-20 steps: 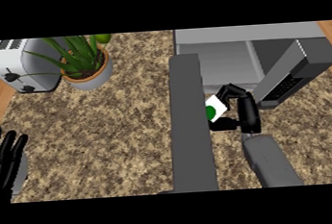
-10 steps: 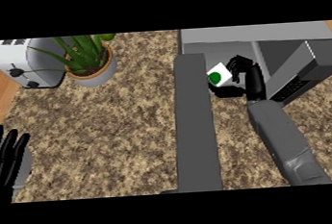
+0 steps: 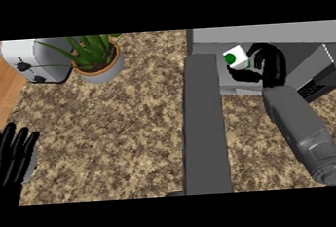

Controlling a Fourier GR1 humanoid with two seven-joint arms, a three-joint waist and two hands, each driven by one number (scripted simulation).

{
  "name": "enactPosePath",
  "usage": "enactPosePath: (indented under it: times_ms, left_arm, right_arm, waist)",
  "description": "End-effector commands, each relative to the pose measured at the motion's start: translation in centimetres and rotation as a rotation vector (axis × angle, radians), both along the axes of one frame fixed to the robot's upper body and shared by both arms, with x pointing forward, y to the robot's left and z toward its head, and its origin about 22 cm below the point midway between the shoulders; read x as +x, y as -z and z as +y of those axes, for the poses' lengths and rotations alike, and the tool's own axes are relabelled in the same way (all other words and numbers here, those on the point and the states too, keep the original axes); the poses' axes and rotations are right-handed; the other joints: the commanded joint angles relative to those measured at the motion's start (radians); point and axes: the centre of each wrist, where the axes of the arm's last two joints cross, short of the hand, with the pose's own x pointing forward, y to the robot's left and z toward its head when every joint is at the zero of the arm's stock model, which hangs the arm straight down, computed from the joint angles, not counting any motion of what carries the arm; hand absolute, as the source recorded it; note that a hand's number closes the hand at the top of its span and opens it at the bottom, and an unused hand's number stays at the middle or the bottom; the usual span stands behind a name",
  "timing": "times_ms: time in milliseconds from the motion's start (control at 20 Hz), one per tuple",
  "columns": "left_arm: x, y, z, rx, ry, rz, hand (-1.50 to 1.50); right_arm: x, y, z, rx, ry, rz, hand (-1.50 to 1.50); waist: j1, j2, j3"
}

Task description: Pick up the milk, place it into the microwave and close the microwave

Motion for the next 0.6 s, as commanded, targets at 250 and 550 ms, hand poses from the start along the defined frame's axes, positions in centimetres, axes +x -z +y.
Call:
enactPosePath:
  times_ms: [250, 550]
  left_arm:
    - [0.2, -0.2, 0.6, 0.052, -0.009, -0.009, -1.5]
    - [0.2, -0.3, 0.4, 0.055, 0.019, -0.005, -1.5]
  right_arm:
    - [1.2, -1.1, 1.1, -0.21, -0.056, 0.086, -1.5]
    - [1.9, -2.1, 3.0, -0.194, -0.121, 0.118, -1.5]
  waist:
    - [0.032, 0.009, 0.0]
    - [0.035, 0.01, 0.0]
